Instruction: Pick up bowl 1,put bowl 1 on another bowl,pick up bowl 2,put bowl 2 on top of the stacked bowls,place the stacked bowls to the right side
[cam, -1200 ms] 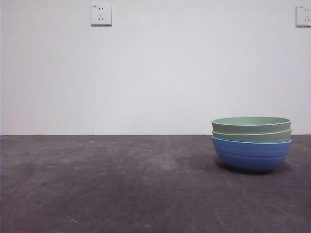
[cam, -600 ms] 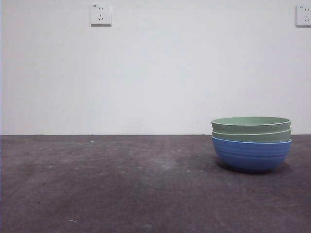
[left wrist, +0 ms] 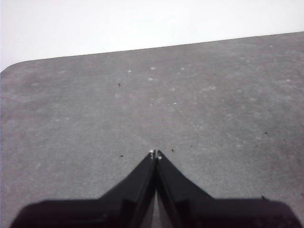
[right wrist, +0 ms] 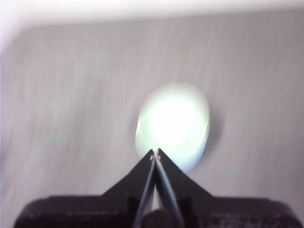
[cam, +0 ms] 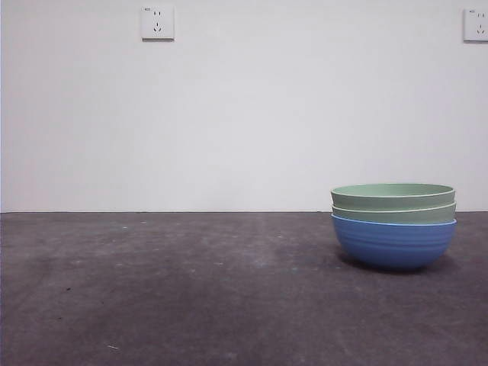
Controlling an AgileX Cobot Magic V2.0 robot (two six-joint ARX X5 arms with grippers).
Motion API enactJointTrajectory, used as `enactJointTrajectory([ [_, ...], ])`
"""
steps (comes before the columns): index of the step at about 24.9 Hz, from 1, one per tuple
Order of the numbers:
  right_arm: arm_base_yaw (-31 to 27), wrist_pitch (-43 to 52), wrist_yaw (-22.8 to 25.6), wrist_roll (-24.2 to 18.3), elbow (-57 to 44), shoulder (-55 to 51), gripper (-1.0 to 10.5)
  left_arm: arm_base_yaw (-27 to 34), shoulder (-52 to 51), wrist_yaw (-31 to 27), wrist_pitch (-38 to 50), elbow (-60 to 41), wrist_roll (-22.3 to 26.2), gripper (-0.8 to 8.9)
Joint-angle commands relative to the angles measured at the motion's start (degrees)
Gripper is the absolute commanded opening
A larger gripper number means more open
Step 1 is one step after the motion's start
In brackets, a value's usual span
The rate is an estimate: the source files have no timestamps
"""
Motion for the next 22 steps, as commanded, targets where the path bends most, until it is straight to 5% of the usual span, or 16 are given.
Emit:
enactJointTrajectory([
  [1, -4.11, 6.51, -0.20, -4.24, -6.49, -5.01, 0.0, 0.20, -0.15, -0.09, 0.02, -0.85, -0.57, -0.03],
  [3, -6.16, 14.45, -0.09, -7.17, -15.02, -10.38, 0.0, 0.20, -0.15, -0.09, 0.02, -0.85, -0.57, -0.03],
  [9, -7.17, 37.31, 0.79, -1.92, -38.32, -23.02, 0.0, 0.20, -0.15, -0.09, 0.02, -0.85, -0.59, -0.03],
  [22, -7.17, 44.44, 0.81, 4.26, -60.85, -36.28, 0.0, 0.20, -0.15, -0.09, 0.02, -0.83, -0.59, -0.03],
])
